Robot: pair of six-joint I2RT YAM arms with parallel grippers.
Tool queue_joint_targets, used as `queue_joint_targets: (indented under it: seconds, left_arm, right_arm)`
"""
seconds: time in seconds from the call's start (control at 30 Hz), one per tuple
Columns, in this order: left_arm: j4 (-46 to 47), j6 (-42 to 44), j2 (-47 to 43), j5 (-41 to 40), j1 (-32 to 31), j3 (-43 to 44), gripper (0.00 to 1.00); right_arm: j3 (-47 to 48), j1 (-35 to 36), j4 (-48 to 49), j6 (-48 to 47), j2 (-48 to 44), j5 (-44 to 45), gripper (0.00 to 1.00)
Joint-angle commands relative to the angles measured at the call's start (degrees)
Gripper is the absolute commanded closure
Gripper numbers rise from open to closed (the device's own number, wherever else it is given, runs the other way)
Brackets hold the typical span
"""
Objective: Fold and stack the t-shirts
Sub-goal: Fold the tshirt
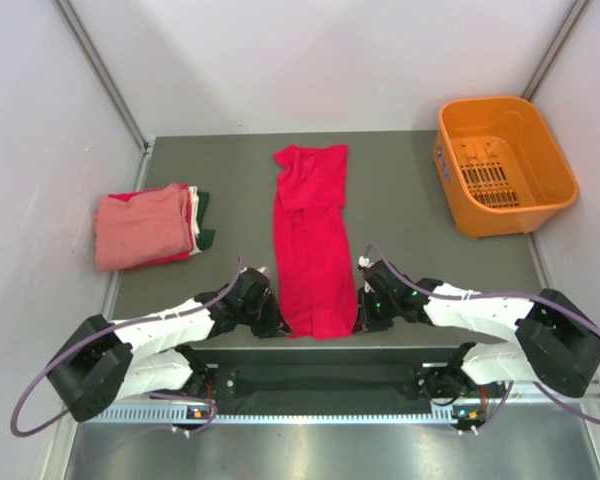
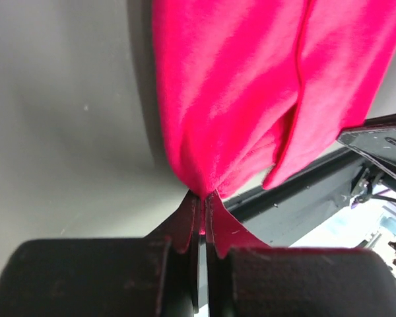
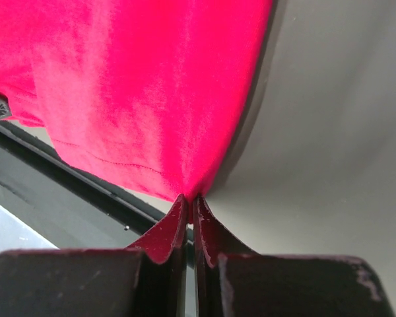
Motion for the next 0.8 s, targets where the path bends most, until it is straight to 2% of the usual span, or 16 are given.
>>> queue_joint_targets:
  seconds: [0.0,0.2,0.4,0.6,0.77]
  left_arm:
    - [-1.3,-0.2,-3.5,1.5,-0.3,-0.4,1.0]
    - [-5.5,-1.4,-9.7,3.2,-0.4,-0.7,1.0]
    - [-6.0,-4.1,-15.1,4.3,-0.5,-2.0,1.0]
    - [-5.7,-2.8,-11.3,5.4,-0.5,1.9,1.0]
    - [-5.5,-2.1,-7.9,4.3,-0.1,7.0,1.0]
  right_arm:
    - [0.3,1.8,-1.3,1.3,-3.1,0.9,1.0]
    - [0.0,2.3,-5.8,1.9,-8.5,1.9,1.0]
    - [-0.7,2.4,-8.5,3.3,-14.8,2.5,1.0]
    - [4.0,2.2,-10.8,1.8,-15.1,4.3,1.0]
    - [11.2,-0.1,-12.1,-2.2,-10.6,5.2,1.0]
